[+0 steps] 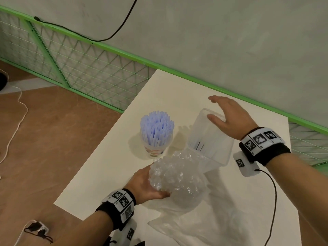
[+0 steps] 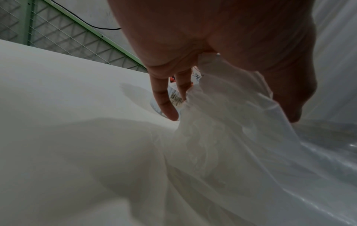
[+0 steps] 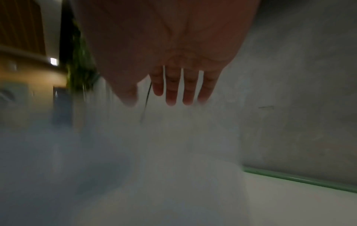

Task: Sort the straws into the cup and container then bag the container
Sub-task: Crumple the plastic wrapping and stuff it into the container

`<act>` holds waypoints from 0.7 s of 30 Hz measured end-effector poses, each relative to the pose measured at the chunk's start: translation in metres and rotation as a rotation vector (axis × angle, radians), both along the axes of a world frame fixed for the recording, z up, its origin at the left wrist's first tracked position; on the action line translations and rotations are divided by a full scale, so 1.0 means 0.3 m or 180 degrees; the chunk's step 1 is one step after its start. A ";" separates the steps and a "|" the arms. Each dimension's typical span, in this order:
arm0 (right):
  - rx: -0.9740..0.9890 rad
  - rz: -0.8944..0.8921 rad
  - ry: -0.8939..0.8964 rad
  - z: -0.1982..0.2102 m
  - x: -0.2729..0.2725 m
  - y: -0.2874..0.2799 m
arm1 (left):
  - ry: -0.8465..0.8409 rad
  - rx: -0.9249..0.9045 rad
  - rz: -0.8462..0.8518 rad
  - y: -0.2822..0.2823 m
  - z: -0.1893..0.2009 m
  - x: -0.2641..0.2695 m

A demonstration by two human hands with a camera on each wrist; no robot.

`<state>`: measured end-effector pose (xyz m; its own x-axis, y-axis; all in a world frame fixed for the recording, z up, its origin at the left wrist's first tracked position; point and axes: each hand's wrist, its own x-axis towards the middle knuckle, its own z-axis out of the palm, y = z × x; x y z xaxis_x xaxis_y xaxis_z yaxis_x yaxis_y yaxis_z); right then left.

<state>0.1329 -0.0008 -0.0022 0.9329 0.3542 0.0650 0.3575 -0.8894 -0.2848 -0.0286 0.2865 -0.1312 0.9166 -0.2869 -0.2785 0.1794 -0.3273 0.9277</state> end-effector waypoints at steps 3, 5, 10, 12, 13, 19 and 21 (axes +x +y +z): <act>0.0898 0.0058 -0.0259 0.069 -0.152 0.018 | 0.0012 -0.0069 0.0021 0.003 -0.007 -0.001; 0.1044 0.0253 -0.0053 0.084 -0.275 0.035 | 0.0014 -0.0095 0.0019 0.004 -0.009 -0.002; 0.0475 0.0714 0.0575 -0.011 -0.462 0.074 | 0.0043 -0.0137 0.0004 0.010 -0.022 -0.008; 0.0430 0.0709 0.0680 -0.043 -0.484 0.087 | 0.0045 -0.0135 0.0001 0.012 -0.026 -0.009; 0.0432 0.0685 0.0703 -0.055 -0.490 0.091 | 0.0054 -0.0138 0.0010 0.013 -0.027 -0.008; 0.0922 0.0425 0.0590 -0.081 -0.511 0.115 | 0.0030 -0.0114 -0.0002 0.019 -0.035 -0.004; 0.1131 0.0375 0.0508 -0.090 -0.515 0.115 | 0.0012 -0.0105 -0.0036 0.018 -0.036 -0.003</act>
<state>-0.0217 0.0338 -0.0293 0.8956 0.4408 0.0603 0.3776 -0.6813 -0.6271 -0.0295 0.2919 -0.1420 0.9122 -0.3063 -0.2723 0.1795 -0.2987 0.9373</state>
